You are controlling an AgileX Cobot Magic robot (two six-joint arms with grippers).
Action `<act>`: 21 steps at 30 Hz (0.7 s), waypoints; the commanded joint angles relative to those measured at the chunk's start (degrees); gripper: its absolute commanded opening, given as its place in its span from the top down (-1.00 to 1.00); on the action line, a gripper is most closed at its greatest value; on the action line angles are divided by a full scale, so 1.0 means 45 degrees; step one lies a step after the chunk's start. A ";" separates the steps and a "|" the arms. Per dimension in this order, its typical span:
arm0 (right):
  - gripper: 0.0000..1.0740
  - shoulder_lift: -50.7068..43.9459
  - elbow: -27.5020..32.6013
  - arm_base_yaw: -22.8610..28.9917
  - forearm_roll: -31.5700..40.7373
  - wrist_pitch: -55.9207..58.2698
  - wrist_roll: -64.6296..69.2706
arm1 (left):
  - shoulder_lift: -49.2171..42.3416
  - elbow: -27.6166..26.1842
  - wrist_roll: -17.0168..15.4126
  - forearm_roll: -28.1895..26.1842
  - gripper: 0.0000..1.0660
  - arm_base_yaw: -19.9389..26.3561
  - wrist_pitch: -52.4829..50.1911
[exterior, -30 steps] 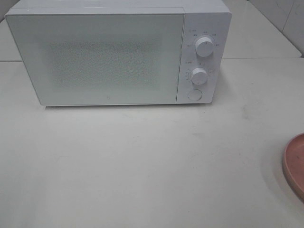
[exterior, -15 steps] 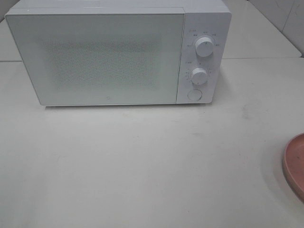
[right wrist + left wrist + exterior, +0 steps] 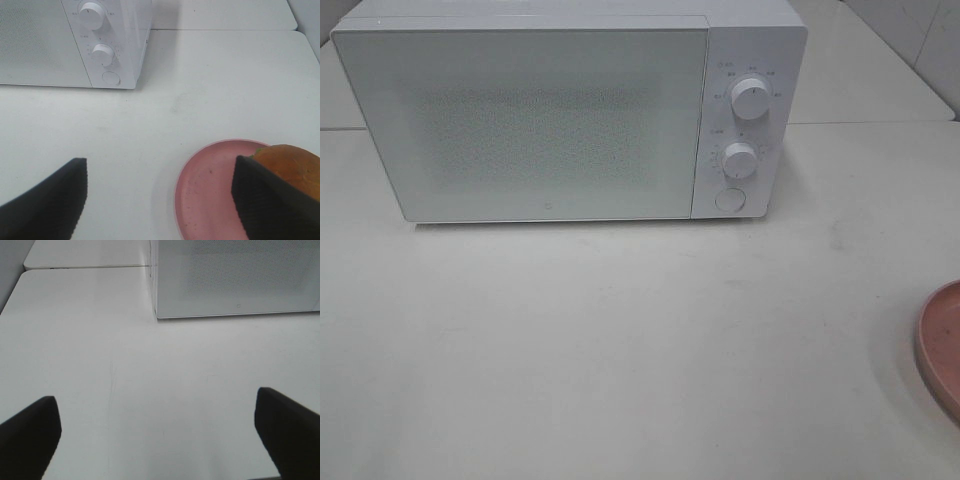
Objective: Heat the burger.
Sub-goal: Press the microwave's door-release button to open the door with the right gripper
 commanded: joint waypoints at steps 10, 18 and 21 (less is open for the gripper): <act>-0.44 0.3374 -0.0115 -0.0051 0.0000 -0.2954 -0.0064 | -0.0331 0.0051 0.0038 -0.0051 -0.94 0.0025 -0.0115; -0.42 0.5462 -0.0115 -0.0051 0.0000 -0.4686 -0.0064 | -0.0331 0.0051 0.0038 -0.0051 -0.94 0.0025 -0.0115; -0.42 0.6162 -0.0115 -0.0051 0.0000 -0.5424 -0.0064 | -0.0331 0.0051 0.0038 -0.0051 -0.94 0.0025 -0.0115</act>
